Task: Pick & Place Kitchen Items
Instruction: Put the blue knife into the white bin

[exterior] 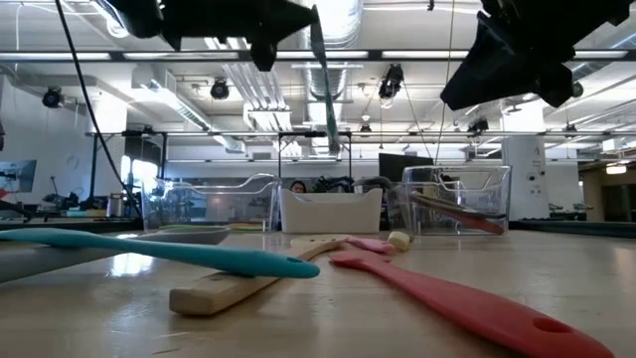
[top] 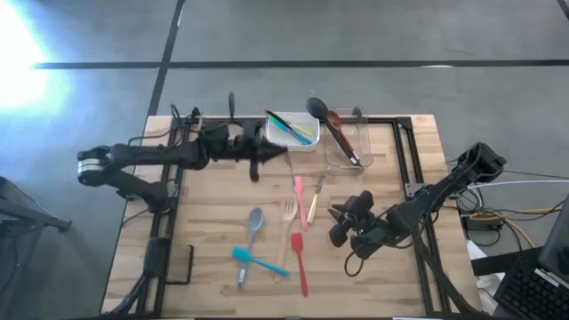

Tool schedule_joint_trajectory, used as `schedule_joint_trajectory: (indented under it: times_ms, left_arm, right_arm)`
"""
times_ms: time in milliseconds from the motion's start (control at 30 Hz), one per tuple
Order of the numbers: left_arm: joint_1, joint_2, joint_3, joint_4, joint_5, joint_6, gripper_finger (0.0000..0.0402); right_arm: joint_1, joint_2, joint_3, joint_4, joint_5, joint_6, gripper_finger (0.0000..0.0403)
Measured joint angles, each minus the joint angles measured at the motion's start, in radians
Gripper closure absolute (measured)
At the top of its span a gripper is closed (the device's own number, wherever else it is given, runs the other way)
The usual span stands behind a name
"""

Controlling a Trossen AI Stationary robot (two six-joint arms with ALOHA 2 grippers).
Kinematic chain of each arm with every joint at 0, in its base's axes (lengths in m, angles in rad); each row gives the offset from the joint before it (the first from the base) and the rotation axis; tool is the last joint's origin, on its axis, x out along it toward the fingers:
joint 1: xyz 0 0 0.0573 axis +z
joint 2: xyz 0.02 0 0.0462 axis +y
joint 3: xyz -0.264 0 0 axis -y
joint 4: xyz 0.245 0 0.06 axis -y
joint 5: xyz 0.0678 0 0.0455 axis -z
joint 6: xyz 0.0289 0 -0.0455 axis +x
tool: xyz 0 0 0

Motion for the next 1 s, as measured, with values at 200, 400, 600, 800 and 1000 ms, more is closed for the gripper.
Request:
schedule_joint_trajectory:
  times_ms: [200, 400, 600, 800, 1000]
  left_arm:
    - [0.174, 0.061, -0.063, 0.298, -0.014, -0.102, 0.0401]
    - [0.308, 0.231, -0.061, 0.520, -0.039, -0.362, 0.0401]
    - [0.373, 0.385, -0.025, 0.620, -0.147, -0.510, 0.0402]
    - [0.410, 0.460, -0.007, 0.612, -0.302, -0.596, 0.0402]
    - [0.414, 0.482, 0.016, 0.530, -0.406, -0.643, 0.0401]
  right_arm:
    - [-0.009, 0.000, 0.000, 0.004, 0.078, -0.035, 0.0316]
    - [-0.035, 0.000, 0.000, 0.005, 0.156, -0.091, 0.0324]
    - [-0.070, 0.000, 0.000, 0.004, 0.162, -0.139, 0.0332]
    - [-0.077, -0.002, 0.000, -0.012, 0.204, -0.162, 0.0328]
    - [-0.077, -0.003, 0.000, -0.030, 0.204, -0.162, 0.0321]
